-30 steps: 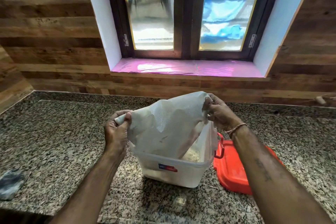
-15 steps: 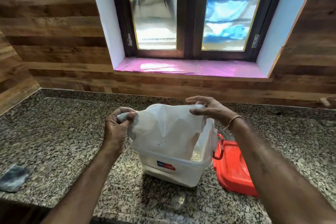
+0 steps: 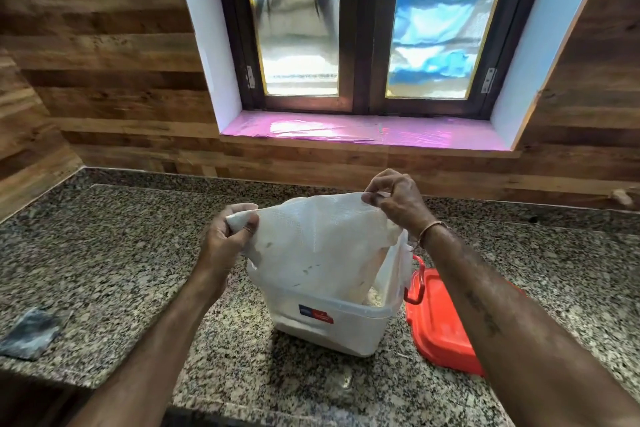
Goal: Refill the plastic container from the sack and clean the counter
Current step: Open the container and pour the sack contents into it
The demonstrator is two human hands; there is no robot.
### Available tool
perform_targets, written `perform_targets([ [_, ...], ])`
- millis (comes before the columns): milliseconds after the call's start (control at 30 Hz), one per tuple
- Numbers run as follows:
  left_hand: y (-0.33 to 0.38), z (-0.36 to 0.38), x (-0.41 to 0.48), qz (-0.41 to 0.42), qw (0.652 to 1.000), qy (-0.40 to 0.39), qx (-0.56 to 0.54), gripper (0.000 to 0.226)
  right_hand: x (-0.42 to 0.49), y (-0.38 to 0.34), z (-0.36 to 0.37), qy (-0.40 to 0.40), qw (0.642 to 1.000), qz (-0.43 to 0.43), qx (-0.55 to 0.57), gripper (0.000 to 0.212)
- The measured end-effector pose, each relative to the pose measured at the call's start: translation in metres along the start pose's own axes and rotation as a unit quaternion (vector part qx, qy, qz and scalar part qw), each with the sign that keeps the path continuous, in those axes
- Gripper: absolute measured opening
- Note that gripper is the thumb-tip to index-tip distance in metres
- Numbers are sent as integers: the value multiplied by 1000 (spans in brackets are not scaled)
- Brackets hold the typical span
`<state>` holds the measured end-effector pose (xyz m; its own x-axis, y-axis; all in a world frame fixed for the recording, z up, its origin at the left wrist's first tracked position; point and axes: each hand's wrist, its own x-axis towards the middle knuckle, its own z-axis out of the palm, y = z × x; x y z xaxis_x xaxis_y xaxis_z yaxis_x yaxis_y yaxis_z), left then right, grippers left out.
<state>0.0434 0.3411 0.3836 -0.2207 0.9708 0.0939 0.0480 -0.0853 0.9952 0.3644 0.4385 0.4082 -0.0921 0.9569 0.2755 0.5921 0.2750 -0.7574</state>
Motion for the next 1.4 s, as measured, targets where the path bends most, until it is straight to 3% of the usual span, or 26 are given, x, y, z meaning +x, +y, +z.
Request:
perform_targets([
  [100,-7,-1,-10,-22,999,-9,39,15,2,-1,5,8,998,14,-58,26],
  [300,-1,-12,-20,7,980,2,200,42,4,-6,6,-5,997,1,-77,19],
  [433,20,3,-16,119,892,47,433,32,7,-17,1,-4,996,-25,-87,17],
  [533,40,40,-6,198,841,32,502,45,7,-32,-4,-4,992,-50,-114,11],
  [600,47,70,2,201,832,-2,516,59,7,-41,-5,-4,989,-59,-135,9],
  [667,50,98,9,192,840,-18,506,62,7,-46,-7,-9,989,-59,-134,10],
  [767,49,126,15,211,841,-16,498,40,5,-44,-11,-31,993,-51,-98,10],
  [867,37,130,17,207,854,-25,476,36,-4,-32,-15,-45,998,-16,31,8],
  [967,29,121,25,164,890,-17,424,32,-18,-9,-24,-33,974,29,221,20],
  [1100,21,106,38,102,948,-32,299,31,-35,23,-28,-86,938,55,331,30],
  [1233,14,102,45,76,967,-48,239,30,-40,19,-22,-32,948,52,313,37],
  [1400,13,101,46,64,968,-65,233,34,-25,0,-9,114,980,-7,165,18],
])
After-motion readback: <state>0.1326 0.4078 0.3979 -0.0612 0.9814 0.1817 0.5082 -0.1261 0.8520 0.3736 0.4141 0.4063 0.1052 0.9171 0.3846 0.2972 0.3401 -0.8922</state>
